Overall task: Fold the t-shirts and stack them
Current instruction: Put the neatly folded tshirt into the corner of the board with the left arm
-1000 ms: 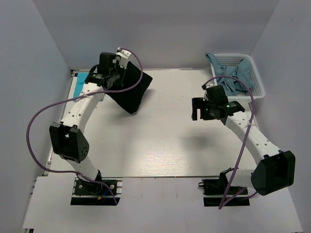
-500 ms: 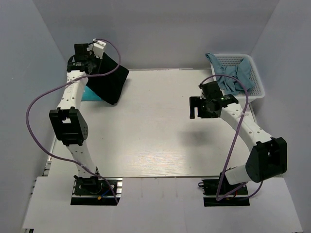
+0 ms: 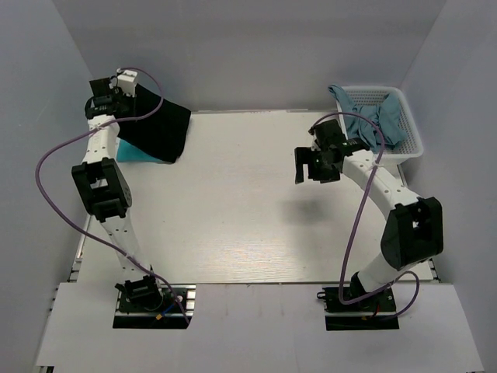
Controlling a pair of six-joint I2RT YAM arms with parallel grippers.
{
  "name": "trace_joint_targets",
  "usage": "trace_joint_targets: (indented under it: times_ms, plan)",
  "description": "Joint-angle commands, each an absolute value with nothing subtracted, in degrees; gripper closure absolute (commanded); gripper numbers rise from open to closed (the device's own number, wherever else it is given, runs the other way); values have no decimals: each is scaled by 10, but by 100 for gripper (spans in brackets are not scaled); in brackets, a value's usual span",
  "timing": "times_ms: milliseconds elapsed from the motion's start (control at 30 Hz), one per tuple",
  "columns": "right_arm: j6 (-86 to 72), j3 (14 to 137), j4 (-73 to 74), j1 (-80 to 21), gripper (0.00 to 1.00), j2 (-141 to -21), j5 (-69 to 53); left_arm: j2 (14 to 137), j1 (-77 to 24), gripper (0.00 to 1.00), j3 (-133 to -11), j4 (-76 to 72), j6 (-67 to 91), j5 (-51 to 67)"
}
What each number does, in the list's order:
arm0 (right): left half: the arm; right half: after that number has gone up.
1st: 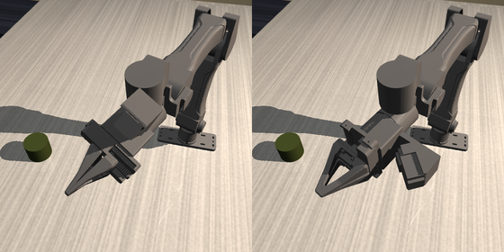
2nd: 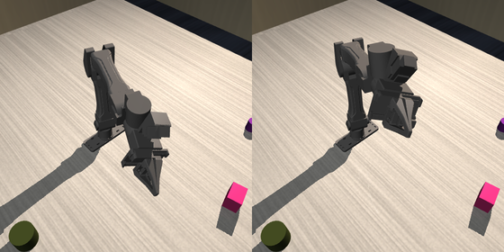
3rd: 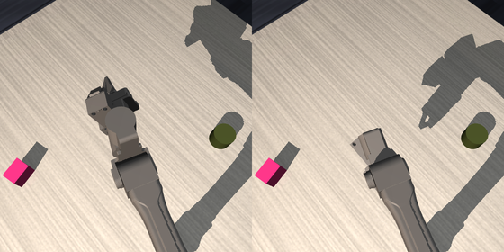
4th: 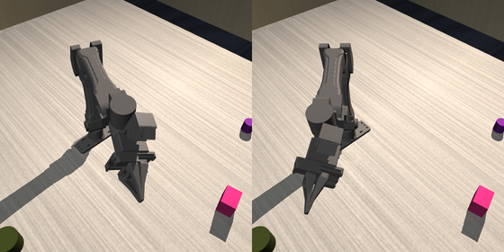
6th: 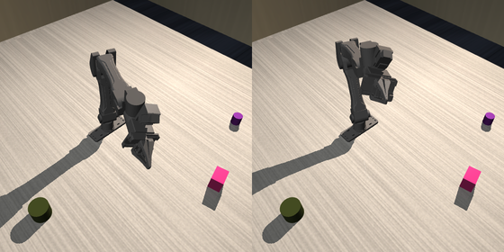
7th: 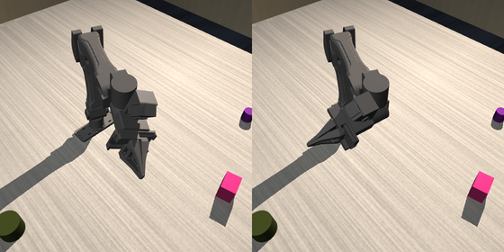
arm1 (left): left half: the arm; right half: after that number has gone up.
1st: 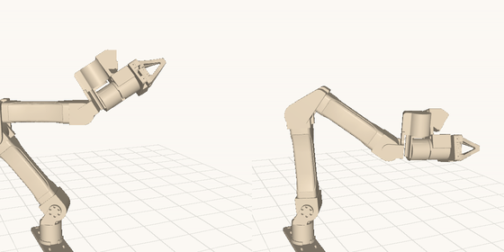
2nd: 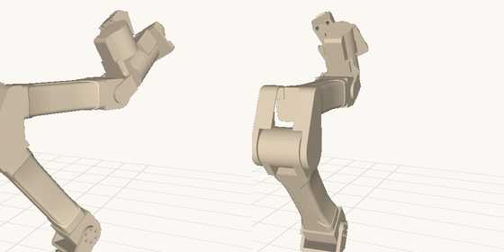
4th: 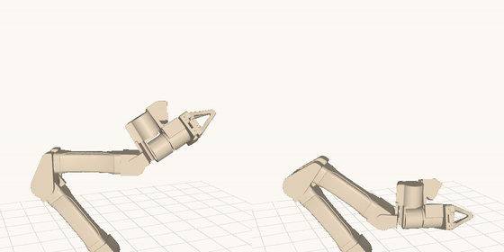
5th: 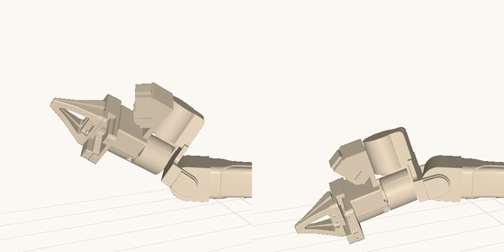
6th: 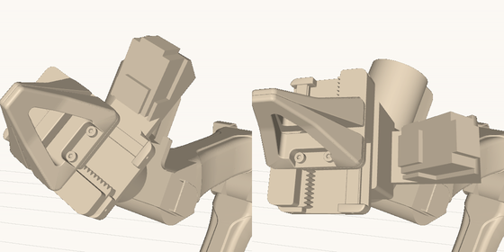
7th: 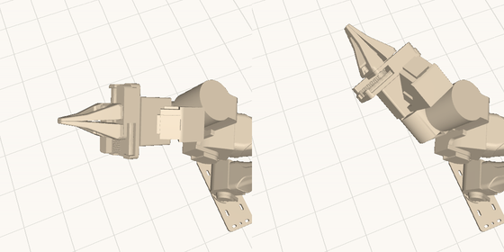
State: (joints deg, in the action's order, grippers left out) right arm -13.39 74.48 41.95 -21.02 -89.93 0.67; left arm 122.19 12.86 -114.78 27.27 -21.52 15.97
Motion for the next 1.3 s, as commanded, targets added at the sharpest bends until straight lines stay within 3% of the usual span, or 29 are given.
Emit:
trace_joint_targets:
  times_ms: [0,167,200,233,267,300,500,900,1267]
  plan:
    - [-138,785,433,-212,10,-916,-17,1235,154,100,-1180,225,-192,190]
    - [-146,814,436,-211,10,-948,-26,1292,176,100,-1219,225,-156,169]
    - [-148,820,439,-210,10,-954,-27,1301,181,66,-1229,234,-143,157]
    - [-148,827,440,-212,10,-961,-27,1308,181,41,-1237,240,-128,141]
    - [-151,830,446,-210,10,-965,-26,1315,181,9,-1244,240,-121,133]
    - [-149,834,446,-210,10,-966,-25,1322,181,0,-1251,245,-114,119]
    - [-153,837,443,-212,10,-970,-33,1322,186,0,-1258,257,-59,12]
    - [-159,801,415,-210,10,-938,-51,1343,214,0,-1289,363,140,30]
    - [-166,780,393,-212,10,-944,-74,1346,249,5,-1188,220,289,66]
